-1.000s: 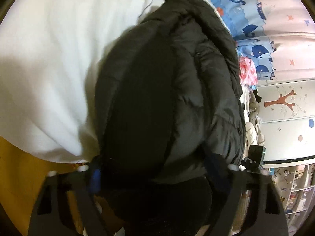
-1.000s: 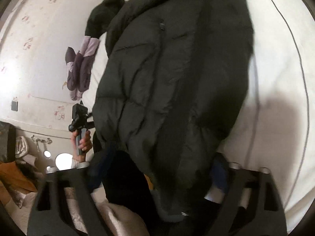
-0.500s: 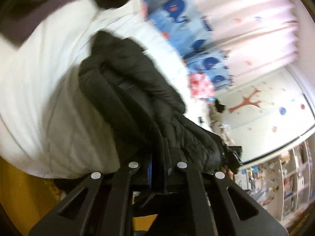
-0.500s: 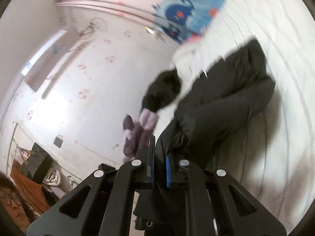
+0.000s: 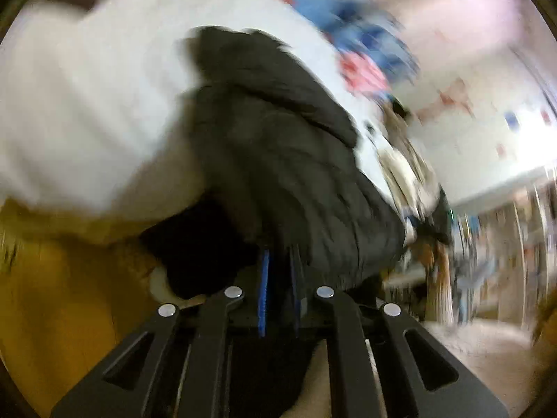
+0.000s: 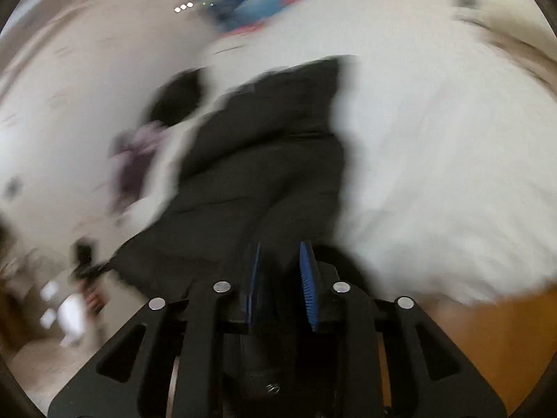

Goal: Fold large clothes

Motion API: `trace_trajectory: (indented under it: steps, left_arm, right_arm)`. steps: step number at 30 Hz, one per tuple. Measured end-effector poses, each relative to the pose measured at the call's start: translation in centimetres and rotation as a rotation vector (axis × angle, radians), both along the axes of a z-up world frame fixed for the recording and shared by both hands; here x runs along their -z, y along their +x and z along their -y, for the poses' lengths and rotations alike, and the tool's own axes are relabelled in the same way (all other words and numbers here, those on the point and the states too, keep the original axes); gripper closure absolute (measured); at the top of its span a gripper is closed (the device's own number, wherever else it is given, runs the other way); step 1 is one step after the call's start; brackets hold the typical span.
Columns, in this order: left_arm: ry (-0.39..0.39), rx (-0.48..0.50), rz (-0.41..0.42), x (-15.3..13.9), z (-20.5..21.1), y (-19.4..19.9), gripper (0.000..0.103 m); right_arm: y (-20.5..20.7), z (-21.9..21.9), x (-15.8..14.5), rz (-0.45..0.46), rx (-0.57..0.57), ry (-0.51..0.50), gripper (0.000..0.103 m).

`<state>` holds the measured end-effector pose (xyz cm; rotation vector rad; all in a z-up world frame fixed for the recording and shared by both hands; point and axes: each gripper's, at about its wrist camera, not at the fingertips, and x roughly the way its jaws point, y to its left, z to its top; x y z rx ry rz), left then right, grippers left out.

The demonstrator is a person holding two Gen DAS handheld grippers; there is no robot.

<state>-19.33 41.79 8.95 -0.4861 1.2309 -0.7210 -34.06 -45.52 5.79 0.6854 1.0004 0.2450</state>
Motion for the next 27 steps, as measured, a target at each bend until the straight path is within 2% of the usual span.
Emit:
trace_trajectory:
  steps: [1,3,5,7,10,11,13,14,16,18,19,20,22,24,27]
  left_arm:
    - [0.009,-0.051,0.004,0.0,-1.3,0.4,0.091]
    - [0.005,-0.144,0.021,-0.6,-3.9,1.7,0.087]
    - [0.033,-0.22,0.066,-2.0,-4.5,3.9,0.05]
    - [0.012,-0.211,0.131,-3.1,-2.5,6.9,0.04]
    - [-0.047,-0.108,0.169,-2.9,4.8,13.9,0.04]
    - [-0.041,-0.074,0.174,-2.5,7.6,16.2,0.04]
    - [-0.023,-0.031,0.189,-1.6,12.5,20.0,0.04]
    - [0.0,-0.024,0.208,-1.0,15.1,22.2,0.04]
    - [0.04,-0.009,0.206,0.7,18.9,25.9,0.04]
    - [0.119,-0.027,0.138,4.3,21.8,29.9,0.04]
    - [0.162,-0.043,0.08,6.8,22.6,31.6,0.041]
    - [0.184,-0.039,0.034,9.1,23.2,33.1,0.047]
    - [0.186,-0.027,-0.009,11.5,23.8,34.6,0.05]
    - [0.19,-0.05,-0.052,11.3,23.6,34.9,0.05]
    - [0.191,-0.029,-0.009,8.1,21.0,31.7,0.049]
  right_arm:
    - [-0.4,1.5,-0.4,0.03,0.06,0.01,0.077]
    - [0.2,2.5,-2.0,0.087,0.115,-0.022,0.062]
    - [3.0,2.3,-3.9,0.151,0.109,-0.09,0.039]
    - [7.1,0.9,-4.7,0.192,0.067,-0.108,0.032]
    - [16.4,-2.4,-3.5,0.215,-0.004,-0.135,0.032]
    - [20.6,-4.1,-2.5,0.21,-0.041,-0.138,0.032]
    - [26.3,-6.1,-0.3,0.201,-0.078,-0.2,0.033]
    - [29.8,-7.5,1.3,0.178,-0.114,-0.241,0.033]
    - [34.0,-9.1,4.7,0.108,-0.12,-0.313,0.033]
    - [36.9,-9.0,9.3,-0.018,-0.074,-0.41,0.035]
    - [37.7,-8.4,11.0,-0.049,-0.06,-0.403,0.038]
    - [38.4,-7.1,13.0,-0.071,-0.032,-0.358,0.039]
    - [39.1,-5.6,14.0,-0.086,-0.001,-0.309,0.046]
    - [39.4,-5.3,13.4,-0.103,-0.004,-0.329,0.047]
    - [36.5,-5.1,11.0,-0.071,-0.023,-0.302,0.044]
